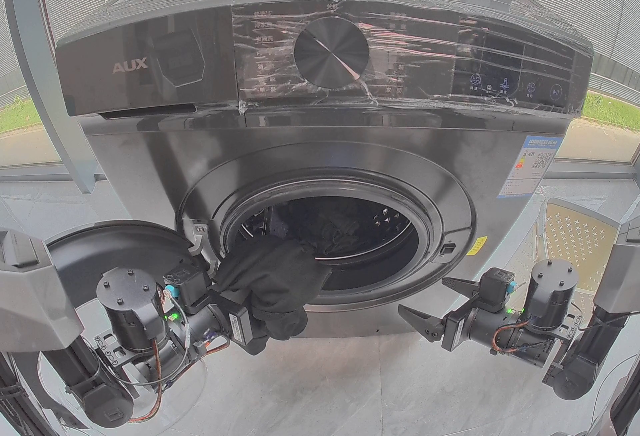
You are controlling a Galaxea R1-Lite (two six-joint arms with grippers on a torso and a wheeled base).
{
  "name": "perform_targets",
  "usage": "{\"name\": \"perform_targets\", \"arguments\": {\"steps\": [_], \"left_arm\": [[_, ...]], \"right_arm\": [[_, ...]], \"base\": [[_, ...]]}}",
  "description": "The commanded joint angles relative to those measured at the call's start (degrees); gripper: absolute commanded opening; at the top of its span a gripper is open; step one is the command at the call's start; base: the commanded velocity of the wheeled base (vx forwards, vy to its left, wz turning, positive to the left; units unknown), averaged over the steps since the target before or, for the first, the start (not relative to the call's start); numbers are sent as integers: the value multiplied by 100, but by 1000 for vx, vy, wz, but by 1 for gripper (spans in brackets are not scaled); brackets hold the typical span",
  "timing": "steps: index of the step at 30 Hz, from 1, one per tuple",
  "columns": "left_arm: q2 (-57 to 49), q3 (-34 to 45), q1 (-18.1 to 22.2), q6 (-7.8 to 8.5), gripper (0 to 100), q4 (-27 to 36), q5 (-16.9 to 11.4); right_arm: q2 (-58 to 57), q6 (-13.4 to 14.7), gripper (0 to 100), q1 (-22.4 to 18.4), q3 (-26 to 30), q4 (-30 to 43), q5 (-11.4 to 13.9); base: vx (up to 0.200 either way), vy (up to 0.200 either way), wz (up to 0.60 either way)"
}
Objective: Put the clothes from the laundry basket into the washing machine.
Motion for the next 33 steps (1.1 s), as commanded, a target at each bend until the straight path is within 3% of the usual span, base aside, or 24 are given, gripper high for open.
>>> {"name": "perform_targets", "arguments": {"steps": [1, 8, 13, 16, 19, 25, 27, 28, 33], "left_arm": [[146, -12, 0, -10, 0, -1, 8], [198, 14, -132, -19, 0, -10, 26], [796, -830, -299, 139, 0, -1, 34], [893, -1181, -422, 131, 0, -1, -1], [1244, -1594, -615, 78, 0, -1, -71], [1939, -2280, -580, -63, 0, -1, -62], [2220, -2614, -580, -282, 0, -1, -18], [2299, -2719, -580, -318, 0, -1, -18], [2817, -3633, -518, -379, 0, 25, 43]], "right_arm": [[22, 1, 100, 4, 1, -1, 2], [-75, -25, 100, 180, 194, -1, 28], [-339, -78, 100, 365, 229, 8, 37], [-409, -131, 100, 356, 256, 8, 46], [-444, -148, 100, 373, 379, 8, 46], [-488, -148, 100, 549, 423, 25, 37], [-453, -122, 100, 690, 423, 34, 28], [-444, -113, 100, 742, 423, 34, 20], [-435, -104, 100, 813, 423, 34, 11]], "base": [[0, 0, 0], [0, 0, 0], [0, 0, 0], [0, 0, 0], [0, 0, 0], [0, 0, 0], [0, 0, 0], [0, 0, 0], [0, 0, 0]]}}
